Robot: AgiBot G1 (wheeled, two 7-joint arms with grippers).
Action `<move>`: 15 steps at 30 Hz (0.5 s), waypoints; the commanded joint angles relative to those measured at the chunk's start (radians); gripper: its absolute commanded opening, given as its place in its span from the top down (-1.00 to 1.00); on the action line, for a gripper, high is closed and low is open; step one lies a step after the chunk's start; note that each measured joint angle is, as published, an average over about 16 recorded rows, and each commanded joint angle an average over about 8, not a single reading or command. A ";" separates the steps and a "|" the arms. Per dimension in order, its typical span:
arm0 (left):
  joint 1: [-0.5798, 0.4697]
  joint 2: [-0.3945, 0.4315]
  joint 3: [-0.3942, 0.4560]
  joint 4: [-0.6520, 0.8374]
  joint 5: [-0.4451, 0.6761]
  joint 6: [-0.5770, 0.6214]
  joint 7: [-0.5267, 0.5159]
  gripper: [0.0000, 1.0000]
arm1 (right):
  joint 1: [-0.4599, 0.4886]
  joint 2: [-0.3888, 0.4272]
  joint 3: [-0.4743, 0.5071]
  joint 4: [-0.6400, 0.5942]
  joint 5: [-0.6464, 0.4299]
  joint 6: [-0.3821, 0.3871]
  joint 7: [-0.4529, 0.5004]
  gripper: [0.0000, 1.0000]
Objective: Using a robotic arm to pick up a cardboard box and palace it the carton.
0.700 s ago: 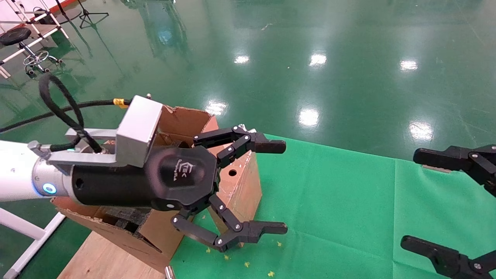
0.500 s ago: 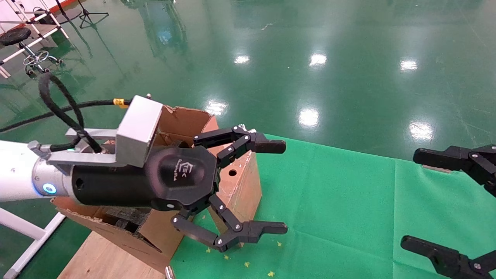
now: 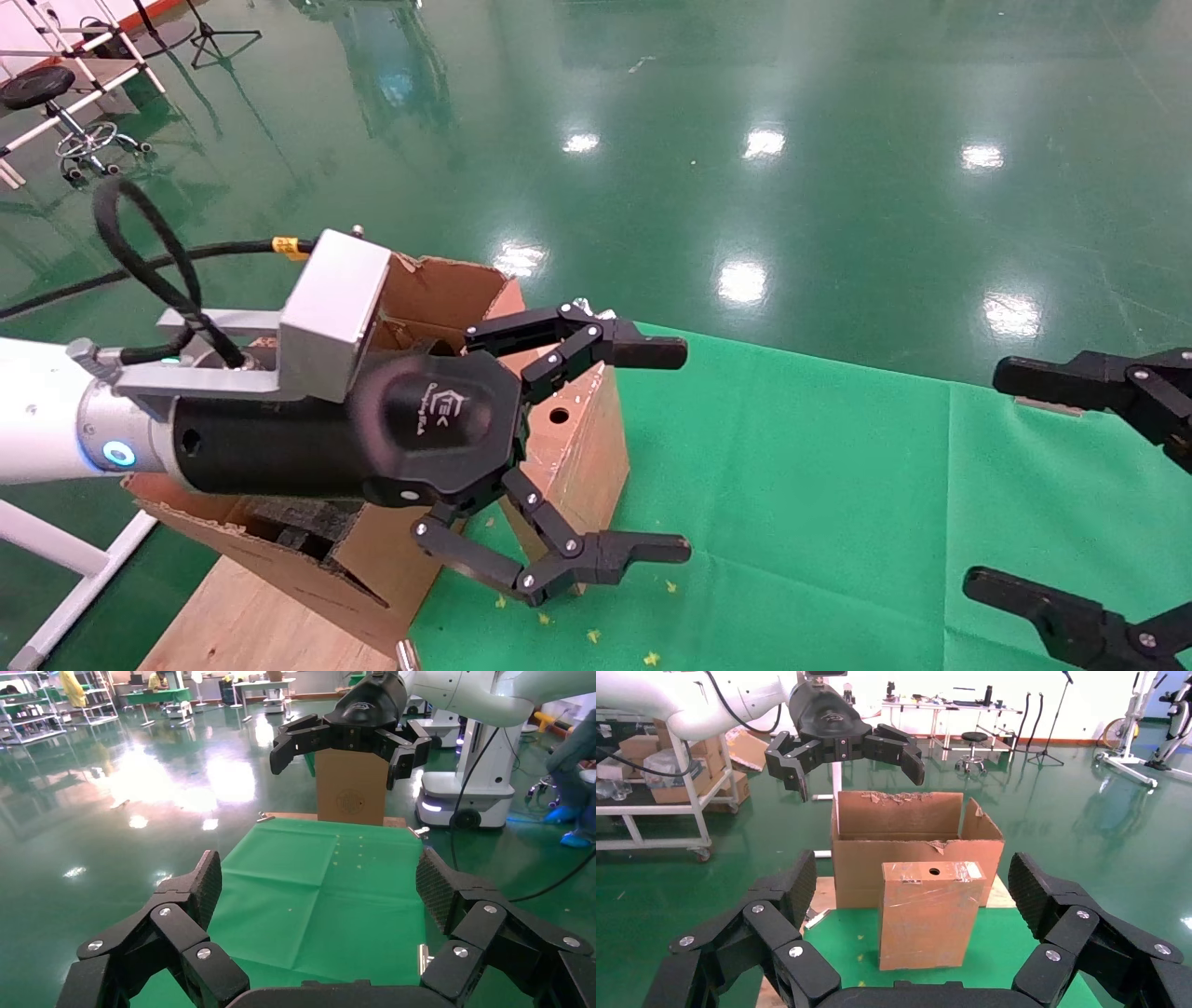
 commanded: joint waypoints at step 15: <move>-0.075 0.001 0.045 -0.038 0.188 -0.086 0.018 -1.00 | 0.000 0.000 0.000 0.000 0.000 0.000 0.000 1.00</move>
